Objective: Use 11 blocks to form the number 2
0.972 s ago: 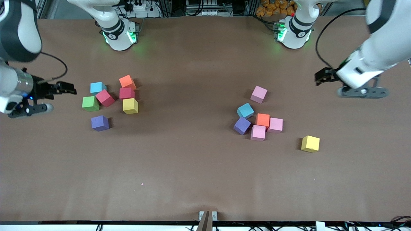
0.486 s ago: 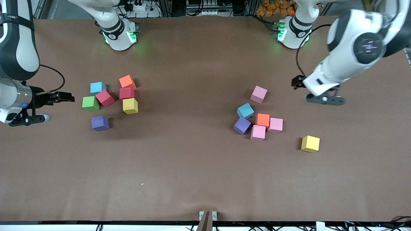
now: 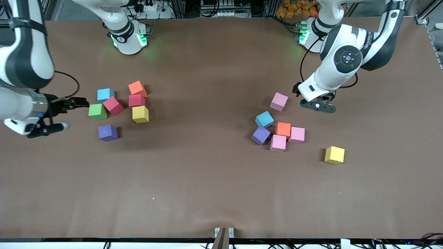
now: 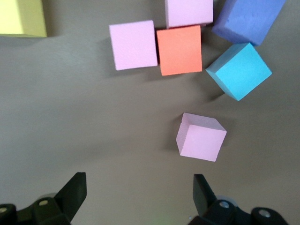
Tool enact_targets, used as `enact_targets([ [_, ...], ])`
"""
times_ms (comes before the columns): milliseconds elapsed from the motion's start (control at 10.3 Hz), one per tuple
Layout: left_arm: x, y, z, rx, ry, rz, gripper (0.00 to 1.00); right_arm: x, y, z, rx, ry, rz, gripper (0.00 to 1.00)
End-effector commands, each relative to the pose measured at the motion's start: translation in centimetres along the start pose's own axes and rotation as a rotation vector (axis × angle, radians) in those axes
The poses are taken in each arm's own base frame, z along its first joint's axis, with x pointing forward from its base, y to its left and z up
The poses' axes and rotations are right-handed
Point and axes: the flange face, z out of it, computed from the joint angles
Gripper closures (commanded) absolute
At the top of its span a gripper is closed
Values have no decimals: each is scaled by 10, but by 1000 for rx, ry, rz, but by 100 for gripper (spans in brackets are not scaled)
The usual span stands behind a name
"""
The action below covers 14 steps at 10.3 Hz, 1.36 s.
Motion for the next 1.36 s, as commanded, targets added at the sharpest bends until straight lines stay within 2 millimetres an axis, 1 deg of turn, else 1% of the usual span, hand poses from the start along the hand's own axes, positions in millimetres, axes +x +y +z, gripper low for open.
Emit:
enact_targets([
  [0,-11,32,27,-6,18,58,0,9,-42,-9,-32,-13,-89,0],
  [97,-16,46,36,-5,32,82,0,9,-48,-38,-53,44,-99,0],
  [194,-20,56,40,-1,29,96,0,7,-58,-66,-71,102,-108,0],
  [292,-21,60,43,-1,23,102,0,11,-60,-67,-77,101,-113,0],
  [389,-21,63,51,-8,7,107,0,30,-48,-42,-46,69,-102,0],
  [486,-19,66,59,-19,-1,91,0,51,-36,-10,2,17,-89,0],
  [583,-16,70,68,-32,-7,74,0,49,-42,0,21,-31,-100,0],
  [681,-13,73,80,-47,-16,69,0,44,-29,-10,25,-18,-101,0],
  [875,-9,77,97,-70,-27,48,0,50,-16,-18,14,55,-103,0],
  [972,-7,78,102,-78,-23,45,0,53,-14,-7,19,56,-100,0],
  [1069,-6,79,108,-83,-30,45,0,54,-13,14,27,43,-97,0],
  [1264,-5,80,120,-95,-37,48,0,44,-15,46,24,41,-96,0],
])
